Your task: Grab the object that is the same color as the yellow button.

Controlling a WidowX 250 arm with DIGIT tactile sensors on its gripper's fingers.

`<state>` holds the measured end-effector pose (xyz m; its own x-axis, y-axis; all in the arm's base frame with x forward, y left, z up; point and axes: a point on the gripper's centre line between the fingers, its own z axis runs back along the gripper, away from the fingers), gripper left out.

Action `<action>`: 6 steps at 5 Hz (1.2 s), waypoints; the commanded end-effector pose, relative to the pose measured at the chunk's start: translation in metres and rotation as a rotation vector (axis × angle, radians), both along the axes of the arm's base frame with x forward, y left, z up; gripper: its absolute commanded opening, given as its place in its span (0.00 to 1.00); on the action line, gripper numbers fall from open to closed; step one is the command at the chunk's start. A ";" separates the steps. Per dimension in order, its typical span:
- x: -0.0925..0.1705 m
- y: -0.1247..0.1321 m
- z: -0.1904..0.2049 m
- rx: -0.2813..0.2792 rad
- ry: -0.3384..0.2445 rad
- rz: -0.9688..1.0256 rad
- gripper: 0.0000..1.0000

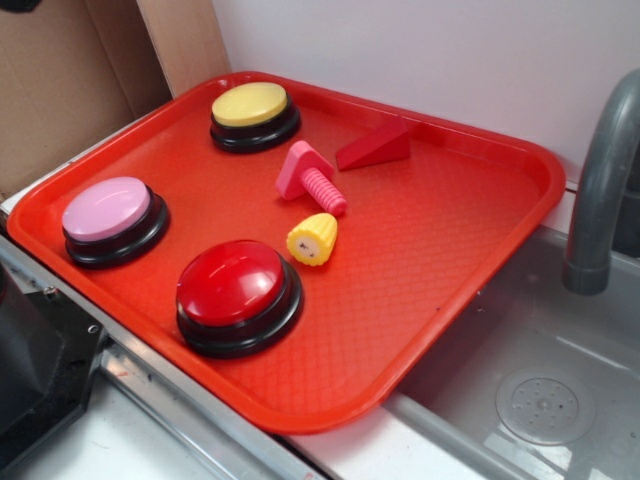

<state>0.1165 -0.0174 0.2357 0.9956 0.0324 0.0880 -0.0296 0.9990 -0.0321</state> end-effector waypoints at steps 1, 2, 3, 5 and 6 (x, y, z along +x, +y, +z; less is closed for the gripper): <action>0.000 0.000 0.000 0.000 0.000 0.000 1.00; 0.014 -0.001 -0.016 -0.070 -0.014 0.020 1.00; 0.033 -0.005 -0.043 -0.116 -0.018 0.068 1.00; 0.073 -0.022 -0.098 -0.169 -0.038 0.253 1.00; 0.093 -0.037 -0.134 -0.126 -0.048 0.375 1.00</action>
<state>0.2035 -0.0551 0.0918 0.9097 0.4111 0.0586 -0.3993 0.9048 -0.1481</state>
